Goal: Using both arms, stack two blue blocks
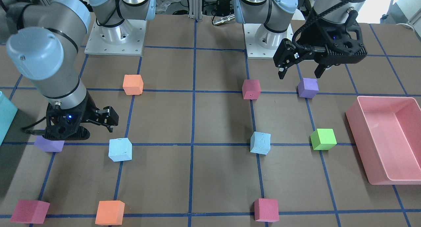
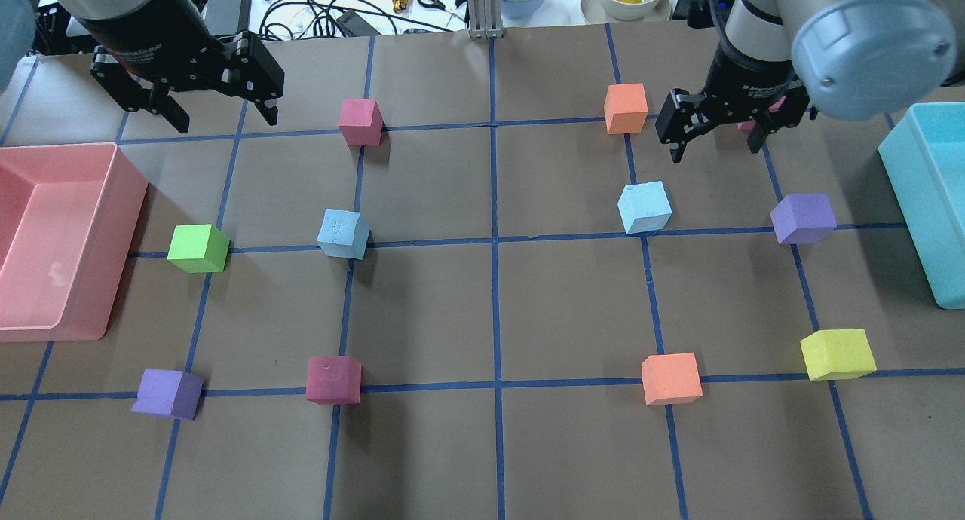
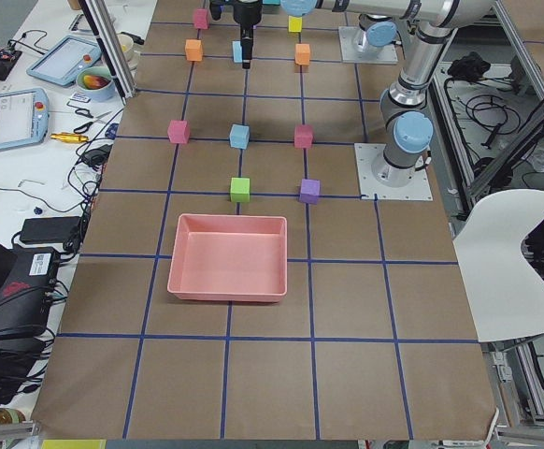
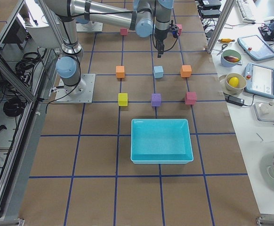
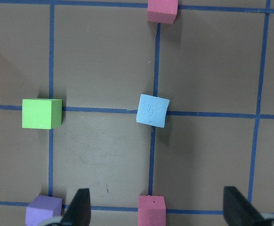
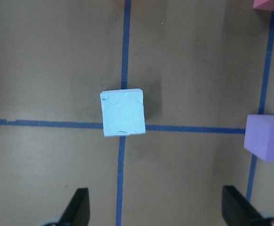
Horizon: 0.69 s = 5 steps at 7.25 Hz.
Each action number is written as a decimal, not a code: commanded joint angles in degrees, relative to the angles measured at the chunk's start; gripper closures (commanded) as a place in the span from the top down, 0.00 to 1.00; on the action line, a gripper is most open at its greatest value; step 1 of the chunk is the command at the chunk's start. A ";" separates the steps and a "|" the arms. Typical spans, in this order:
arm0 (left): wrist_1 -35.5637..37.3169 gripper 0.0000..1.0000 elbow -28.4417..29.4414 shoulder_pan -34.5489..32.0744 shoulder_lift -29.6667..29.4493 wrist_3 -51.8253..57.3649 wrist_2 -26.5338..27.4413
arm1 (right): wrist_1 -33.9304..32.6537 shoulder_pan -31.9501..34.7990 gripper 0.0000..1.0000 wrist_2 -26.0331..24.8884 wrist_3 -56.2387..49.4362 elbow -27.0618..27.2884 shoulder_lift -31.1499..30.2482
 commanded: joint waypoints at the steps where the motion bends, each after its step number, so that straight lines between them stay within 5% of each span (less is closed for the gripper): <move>1: 0.44 1.00 -0.09 0.00 -0.12 0.18 0.00 | -5.05 1.09 1.00 0.49 -0.50 2.48 4.69; 5: 0.27 1.00 -0.44 0.00 0.49 0.27 0.17 | -15.06 1.09 1.00 2.86 -0.94 8.90 7.96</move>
